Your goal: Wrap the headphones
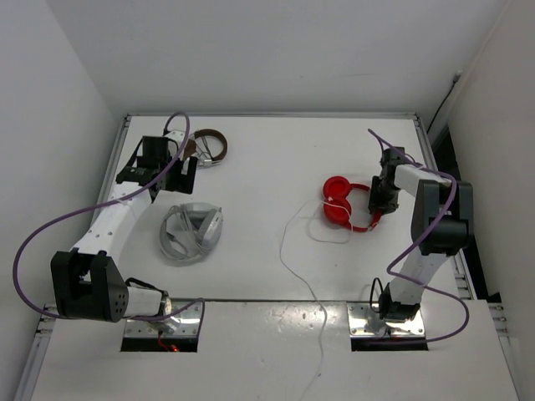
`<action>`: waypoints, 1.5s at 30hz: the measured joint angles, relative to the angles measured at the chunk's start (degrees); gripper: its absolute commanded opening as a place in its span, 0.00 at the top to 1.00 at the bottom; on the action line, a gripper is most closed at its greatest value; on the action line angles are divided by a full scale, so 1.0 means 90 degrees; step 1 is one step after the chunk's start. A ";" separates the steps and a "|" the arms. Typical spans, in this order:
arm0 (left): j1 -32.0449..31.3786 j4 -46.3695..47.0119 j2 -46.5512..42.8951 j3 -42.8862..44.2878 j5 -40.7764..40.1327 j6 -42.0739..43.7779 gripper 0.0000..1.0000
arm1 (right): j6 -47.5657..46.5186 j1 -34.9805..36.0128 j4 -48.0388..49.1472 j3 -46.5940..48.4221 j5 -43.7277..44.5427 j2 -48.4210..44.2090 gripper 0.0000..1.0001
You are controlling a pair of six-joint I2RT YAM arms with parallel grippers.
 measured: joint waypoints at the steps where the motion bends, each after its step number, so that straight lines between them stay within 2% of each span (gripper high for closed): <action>1: 0.0000 0.0002 0.0002 0.0000 0.0007 0.0000 0.01 | 0.0019 -0.0012 0.0007 -0.0005 -0.0053 0.0002 0.69; 5: 0.0000 0.0000 0.0000 0.0000 0.0017 0.0000 0.01 | 0.0080 -0.0090 0.0022 -0.0022 -0.0279 0.0002 0.86; 6: 0.0000 0.0002 0.0000 0.0000 0.0017 0.0000 0.01 | 0.0085 -0.0112 0.0024 -0.0022 -0.0313 0.0002 1.00; 14: 0.0056 0.0143 -0.0498 -0.0260 0.0610 0.0245 0.01 | -0.0005 -0.0070 -0.0034 -0.0007 -0.0391 -0.0024 1.00; 22: -0.0073 0.0223 -0.1149 -0.0391 0.2416 0.1185 0.01 | -0.0124 0.0381 -0.0964 0.0991 -0.0308 -0.0646 1.00; 26: -0.0661 0.0342 -0.1226 -0.0413 0.2895 0.1503 0.01 | -0.0146 0.0695 -0.0969 0.1535 -0.0270 -0.1052 1.00; 31: -0.1413 0.0573 -0.1134 -0.0384 0.3310 0.1647 0.02 | -0.0158 0.0974 -0.0964 0.1423 -0.0253 -0.1455 1.00; 40: -0.2788 0.0884 -0.0415 -0.0170 0.3806 0.1656 0.06 | -0.0092 0.0947 -0.1122 0.1015 -0.0017 -0.1450 1.00; 45: -0.3424 0.1389 -0.0134 -0.0522 0.3687 0.1498 0.07 | 0.0182 0.0750 -0.1056 0.1059 -0.0090 -0.1183 1.00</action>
